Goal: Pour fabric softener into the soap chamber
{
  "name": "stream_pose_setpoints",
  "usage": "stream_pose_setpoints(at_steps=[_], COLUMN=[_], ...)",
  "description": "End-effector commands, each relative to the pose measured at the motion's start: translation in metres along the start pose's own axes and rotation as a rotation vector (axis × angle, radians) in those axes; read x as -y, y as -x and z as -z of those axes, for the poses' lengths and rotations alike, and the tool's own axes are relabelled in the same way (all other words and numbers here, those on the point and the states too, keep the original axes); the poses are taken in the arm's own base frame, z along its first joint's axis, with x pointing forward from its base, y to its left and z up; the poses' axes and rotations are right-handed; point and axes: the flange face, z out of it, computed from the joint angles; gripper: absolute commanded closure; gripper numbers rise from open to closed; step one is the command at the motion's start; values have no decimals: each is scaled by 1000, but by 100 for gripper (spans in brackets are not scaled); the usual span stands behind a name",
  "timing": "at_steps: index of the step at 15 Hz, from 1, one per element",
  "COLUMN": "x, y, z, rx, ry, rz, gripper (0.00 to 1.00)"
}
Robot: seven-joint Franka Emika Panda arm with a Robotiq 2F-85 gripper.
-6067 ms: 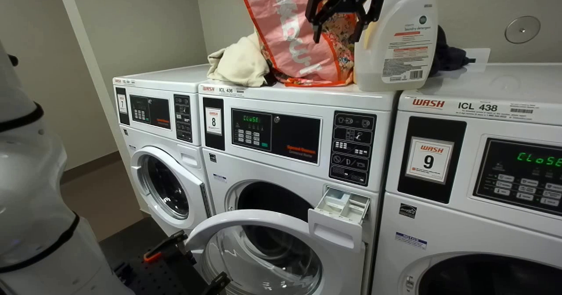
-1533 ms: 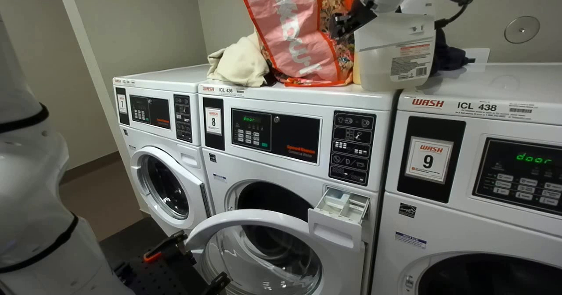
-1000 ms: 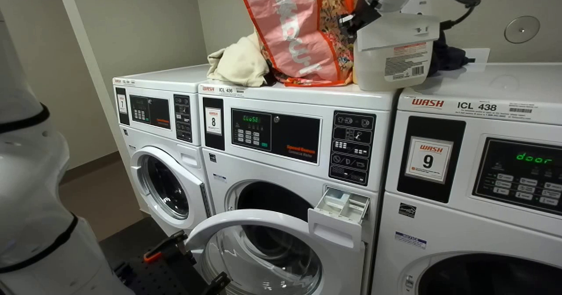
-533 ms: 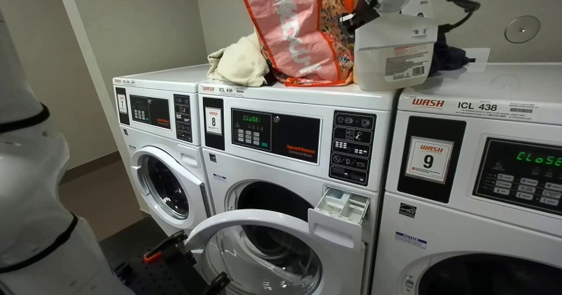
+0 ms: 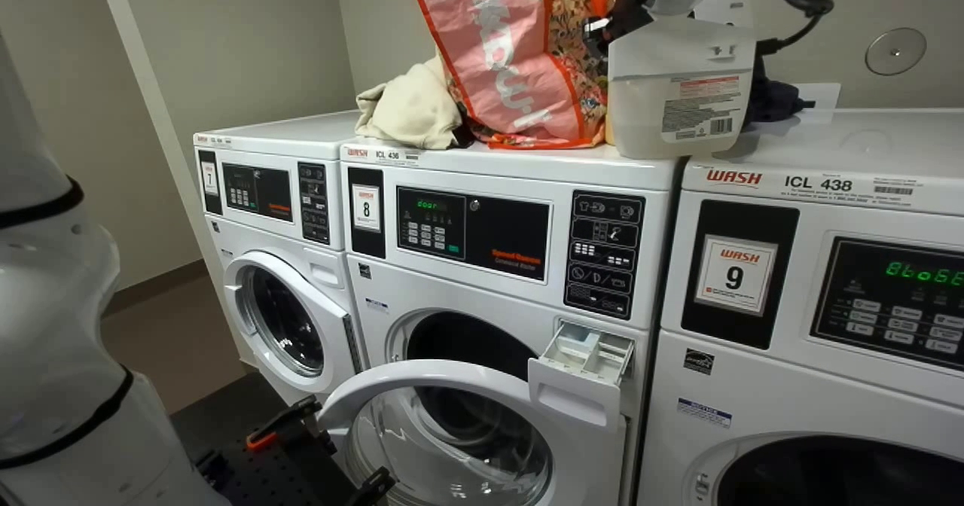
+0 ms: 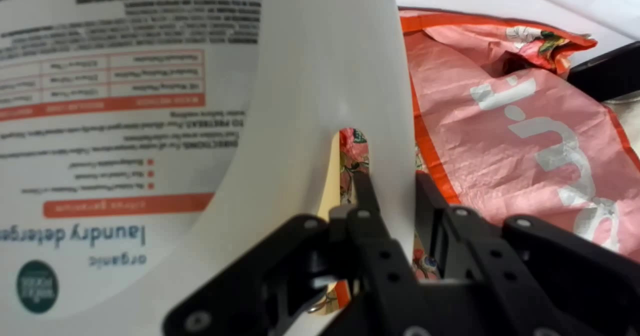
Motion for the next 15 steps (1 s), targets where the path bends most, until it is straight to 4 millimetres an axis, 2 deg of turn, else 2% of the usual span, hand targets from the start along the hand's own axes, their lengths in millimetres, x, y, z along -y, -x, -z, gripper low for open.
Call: stream_pose_setpoints(at_steps=[1,5,10,13,15], x=[16,29,61,86,110], y=[-14,-17,-32,-37,-37], z=[30,51,76,80,75], rx=[-29,-35,-4,2,13], ry=[29,43,51,45,36], rz=[-12,-35,-8,-28,-60], gripper=[94,94,94,94,94])
